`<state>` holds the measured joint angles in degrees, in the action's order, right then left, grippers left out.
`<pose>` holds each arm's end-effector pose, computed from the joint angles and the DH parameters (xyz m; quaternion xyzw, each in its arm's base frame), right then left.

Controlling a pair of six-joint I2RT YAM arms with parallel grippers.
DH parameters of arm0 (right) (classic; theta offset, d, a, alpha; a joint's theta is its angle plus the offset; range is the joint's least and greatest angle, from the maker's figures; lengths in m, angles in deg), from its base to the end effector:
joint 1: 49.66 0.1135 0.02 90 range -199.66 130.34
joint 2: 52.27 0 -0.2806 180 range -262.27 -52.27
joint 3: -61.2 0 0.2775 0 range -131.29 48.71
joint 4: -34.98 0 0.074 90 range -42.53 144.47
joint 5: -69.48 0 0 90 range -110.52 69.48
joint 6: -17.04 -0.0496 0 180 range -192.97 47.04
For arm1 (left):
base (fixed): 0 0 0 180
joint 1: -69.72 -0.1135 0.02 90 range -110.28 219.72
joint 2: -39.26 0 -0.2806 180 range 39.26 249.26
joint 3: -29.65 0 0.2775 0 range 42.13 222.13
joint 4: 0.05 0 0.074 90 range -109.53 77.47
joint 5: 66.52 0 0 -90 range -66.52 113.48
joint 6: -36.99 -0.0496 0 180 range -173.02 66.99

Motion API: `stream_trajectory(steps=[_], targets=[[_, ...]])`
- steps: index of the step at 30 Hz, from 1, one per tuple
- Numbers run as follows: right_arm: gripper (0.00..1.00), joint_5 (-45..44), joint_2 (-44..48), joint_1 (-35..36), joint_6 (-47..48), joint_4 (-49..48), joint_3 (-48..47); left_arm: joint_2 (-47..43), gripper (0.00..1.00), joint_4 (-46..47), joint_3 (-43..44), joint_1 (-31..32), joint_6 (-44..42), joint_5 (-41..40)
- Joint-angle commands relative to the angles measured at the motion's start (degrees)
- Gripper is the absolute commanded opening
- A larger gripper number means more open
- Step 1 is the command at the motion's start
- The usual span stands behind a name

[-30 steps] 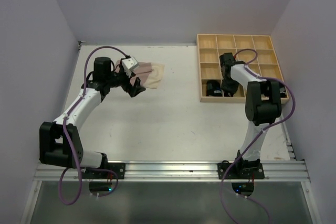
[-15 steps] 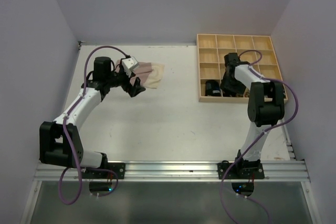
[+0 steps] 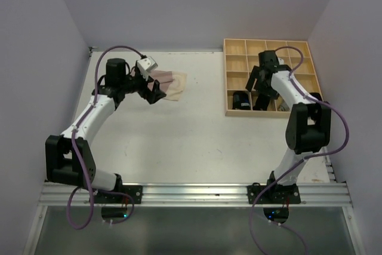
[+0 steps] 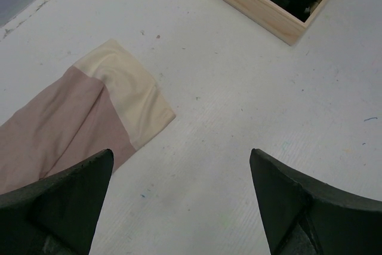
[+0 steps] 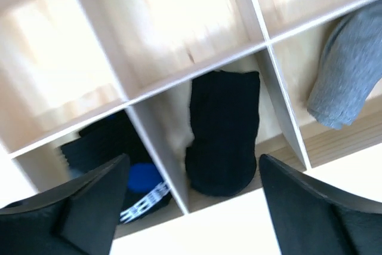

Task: Roll the underwear
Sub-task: Place the rolled underwear into the container

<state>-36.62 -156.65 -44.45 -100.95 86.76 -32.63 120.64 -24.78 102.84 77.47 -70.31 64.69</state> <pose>0.4185 0.0243 0.2268 0.2227 0.9359 -0.0627 0.2657 0.3385 -0.0790 0.2909 0.3425 0.7663 -0.2709 0.4714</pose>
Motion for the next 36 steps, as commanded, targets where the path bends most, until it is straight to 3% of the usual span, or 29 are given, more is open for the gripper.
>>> stream_trajectory(steps=[1,8,15,18,21,27,36], targets=[[0.97,1.33,6.02,0.67,3.45,0.7,-4.35,2.02,1.0,-2.15,6.07,-0.63,4.29,-0.52],[0.99,11.51,13.84,4.88,12.15,-1.4,-4.09,3.35,1.0,-8.49,8.82,-2.47,2.53,1.24],[0.99,14.16,16.31,24.63,15.6,-7.01,3.18,-2.36,1.0,-13.22,2.49,-6.42,1.93,1.59],[0.99,17.14,18.59,29.4,15.16,-12.71,9.67,-6.75,1.0,-16.56,-1.11,-7.75,-1.41,-1.3],[0.99,20.48,22.28,31.25,14.45,-17.65,16.88,-11.85,1.0,-17.89,-5.15,-7.75,-3.53,-6.21],[0.99,23.21,31.76,32.67,15.33,-21.79,29.63,-19.94,1.0,-19.21,-13.15,-7.75,-6.07,-7.46],[0.99,22.08,35.65,34.6,15.07,-21.54,34.67,-21.62,1.0,-18.6,-15.88,-7.75,-7.13,-7.91]])
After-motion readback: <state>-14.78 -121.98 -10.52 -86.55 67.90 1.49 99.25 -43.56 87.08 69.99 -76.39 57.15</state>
